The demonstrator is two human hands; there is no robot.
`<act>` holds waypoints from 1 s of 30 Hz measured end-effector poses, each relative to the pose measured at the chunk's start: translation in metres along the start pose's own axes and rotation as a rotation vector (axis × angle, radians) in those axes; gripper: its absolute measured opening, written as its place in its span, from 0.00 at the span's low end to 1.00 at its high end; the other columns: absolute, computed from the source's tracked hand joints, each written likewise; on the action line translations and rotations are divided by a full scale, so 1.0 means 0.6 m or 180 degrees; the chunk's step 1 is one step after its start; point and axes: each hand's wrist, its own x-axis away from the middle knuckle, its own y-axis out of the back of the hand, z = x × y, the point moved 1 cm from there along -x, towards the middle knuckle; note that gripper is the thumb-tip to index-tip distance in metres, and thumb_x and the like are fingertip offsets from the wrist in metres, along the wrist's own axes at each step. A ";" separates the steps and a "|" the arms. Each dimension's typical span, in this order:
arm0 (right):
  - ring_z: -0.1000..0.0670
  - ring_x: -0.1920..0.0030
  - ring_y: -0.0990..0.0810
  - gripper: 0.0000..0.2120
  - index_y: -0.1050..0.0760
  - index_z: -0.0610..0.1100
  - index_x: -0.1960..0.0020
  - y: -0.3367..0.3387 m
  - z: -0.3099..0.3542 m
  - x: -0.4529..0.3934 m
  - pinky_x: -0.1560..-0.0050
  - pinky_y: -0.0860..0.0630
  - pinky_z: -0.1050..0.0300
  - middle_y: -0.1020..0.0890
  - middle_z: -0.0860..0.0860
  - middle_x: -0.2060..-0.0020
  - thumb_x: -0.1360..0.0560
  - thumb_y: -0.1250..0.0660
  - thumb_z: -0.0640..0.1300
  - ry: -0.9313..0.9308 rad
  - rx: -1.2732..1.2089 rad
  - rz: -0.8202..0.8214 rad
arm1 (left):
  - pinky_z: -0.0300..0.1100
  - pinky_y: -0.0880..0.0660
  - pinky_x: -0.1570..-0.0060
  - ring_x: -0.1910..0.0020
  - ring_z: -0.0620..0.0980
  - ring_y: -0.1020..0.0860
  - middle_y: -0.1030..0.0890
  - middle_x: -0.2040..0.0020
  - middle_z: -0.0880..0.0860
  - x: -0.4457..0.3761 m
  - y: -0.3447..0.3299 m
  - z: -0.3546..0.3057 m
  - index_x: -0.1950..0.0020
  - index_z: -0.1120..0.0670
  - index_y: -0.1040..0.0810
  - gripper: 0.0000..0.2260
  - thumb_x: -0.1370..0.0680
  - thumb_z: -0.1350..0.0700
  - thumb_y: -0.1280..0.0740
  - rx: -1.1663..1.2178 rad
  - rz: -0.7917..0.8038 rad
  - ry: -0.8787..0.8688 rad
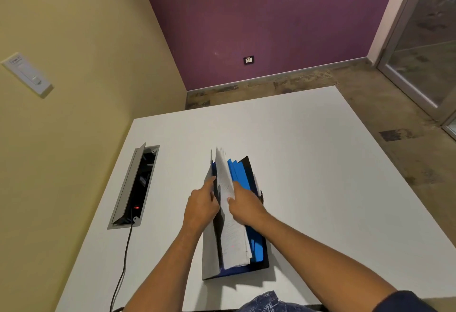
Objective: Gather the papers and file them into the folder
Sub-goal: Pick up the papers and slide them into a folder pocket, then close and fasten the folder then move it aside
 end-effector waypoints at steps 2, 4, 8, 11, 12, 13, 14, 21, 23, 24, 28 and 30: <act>0.47 0.55 0.21 0.21 0.36 0.42 0.27 -0.010 0.003 0.000 0.54 0.19 0.50 0.20 0.44 0.50 0.19 0.38 0.41 -0.0010 0.0212 0.0228 | 0.44 0.19 0.55 0.57 0.50 0.17 0.15 0.49 0.54 0.002 -0.006 -0.009 0.24 0.50 0.31 0.24 0.20 0.57 0.33 0.0037 0.0042 -0.0087; 0.45 0.54 0.18 0.23 0.37 0.42 0.26 -0.016 0.004 0.002 0.51 0.17 0.47 0.20 0.44 0.52 0.19 0.37 0.40 -0.0001 0.0473 0.0306 | 0.41 0.20 0.56 0.60 0.47 0.19 0.14 0.48 0.54 0.005 -0.010 -0.017 0.24 0.51 0.31 0.25 0.21 0.58 0.32 0.0082 0.0038 -0.0118; 0.43 0.52 0.17 0.35 0.52 0.41 0.18 -0.024 -0.005 0.009 0.50 0.18 0.47 0.18 0.42 0.49 0.19 0.38 0.43 0.0158 0.1561 0.0311 | 0.38 0.25 0.62 0.65 0.45 0.21 0.15 0.57 0.54 0.007 -0.013 -0.027 0.24 0.51 0.30 0.24 0.20 0.61 0.34 0.0167 0.0046 -0.0084; 0.43 0.48 0.18 0.37 0.51 0.39 0.18 -0.028 -0.014 0.007 0.47 0.20 0.46 0.18 0.42 0.45 0.20 0.37 0.47 0.0356 0.2142 0.0184 | 0.38 0.24 0.62 0.65 0.44 0.21 0.17 0.59 0.52 0.011 -0.016 -0.029 0.24 0.51 0.30 0.23 0.20 0.60 0.35 0.0213 0.0039 -0.0070; 0.42 0.44 0.20 0.35 0.47 0.38 0.19 -0.027 -0.018 0.004 0.44 0.22 0.45 0.19 0.42 0.42 0.20 0.37 0.49 0.0444 0.2303 0.0069 | 0.38 0.24 0.62 0.65 0.44 0.21 0.16 0.57 0.52 0.010 -0.017 -0.028 0.24 0.51 0.30 0.23 0.20 0.60 0.35 0.0218 0.0021 -0.0072; 0.42 0.42 0.21 0.33 0.43 0.39 0.20 -0.024 -0.024 0.000 0.40 0.25 0.45 0.20 0.42 0.40 0.19 0.38 0.54 0.0526 0.2402 -0.0089 | 0.39 0.24 0.60 0.64 0.45 0.21 0.15 0.55 0.53 0.009 -0.017 -0.027 0.24 0.51 0.30 0.24 0.20 0.60 0.34 0.0213 0.0008 -0.0070; 0.43 0.41 0.22 0.31 0.37 0.41 0.23 -0.020 -0.033 -0.002 0.39 0.27 0.45 0.20 0.44 0.39 0.19 0.40 0.58 0.0569 0.2411 -0.0260 | 0.40 0.22 0.58 0.63 0.46 0.21 0.15 0.51 0.54 0.009 -0.018 -0.026 0.24 0.51 0.30 0.24 0.20 0.60 0.34 0.0206 0.0005 -0.0063; 0.48 0.31 0.29 0.29 0.31 0.51 0.28 0.004 -0.133 0.006 0.29 0.36 0.47 0.25 0.51 0.31 0.22 0.39 0.66 0.0503 0.0951 -0.1512 | 0.48 0.16 0.51 0.59 0.47 0.20 0.17 0.43 0.53 0.008 -0.027 -0.030 0.23 0.49 0.33 0.24 0.19 0.54 0.33 0.0076 0.0109 -0.0032; 0.47 0.28 0.31 0.33 0.35 0.50 0.25 0.014 -0.153 0.015 0.28 0.35 0.45 0.29 0.50 0.27 0.23 0.37 0.66 0.0056 0.0738 -0.1798 | 0.45 0.18 0.55 0.62 0.46 0.23 0.17 0.45 0.52 0.009 -0.029 -0.034 0.24 0.49 0.33 0.24 0.19 0.54 0.33 0.0012 0.0137 -0.0064; 0.46 0.27 0.31 0.37 0.38 0.50 0.23 0.016 -0.165 0.018 0.28 0.34 0.44 0.31 0.49 0.25 0.24 0.36 0.68 -0.0247 0.0588 -0.1742 | 0.43 0.18 0.56 0.62 0.46 0.23 0.18 0.45 0.52 0.010 -0.035 -0.034 0.24 0.49 0.33 0.24 0.19 0.53 0.33 0.0010 0.0191 -0.0065; 0.48 0.39 0.18 0.49 0.45 0.53 0.22 0.015 -0.183 0.030 0.43 0.18 0.46 0.27 0.50 0.28 0.33 0.30 0.74 -0.0809 -0.0305 -0.0938 | 0.42 0.18 0.58 0.61 0.47 0.21 0.18 0.44 0.51 0.013 -0.050 -0.040 0.24 0.48 0.33 0.24 0.20 0.52 0.32 -0.0004 0.0257 -0.0028; 0.52 0.48 0.15 0.47 0.42 0.53 0.26 0.009 -0.182 0.028 0.52 0.16 0.53 0.22 0.51 0.35 0.35 0.29 0.74 -0.0871 -0.0361 -0.0745 | 0.43 0.17 0.57 0.61 0.47 0.21 0.18 0.43 0.50 0.010 -0.056 -0.041 0.24 0.48 0.33 0.24 0.20 0.52 0.32 -0.0022 0.0248 -0.0035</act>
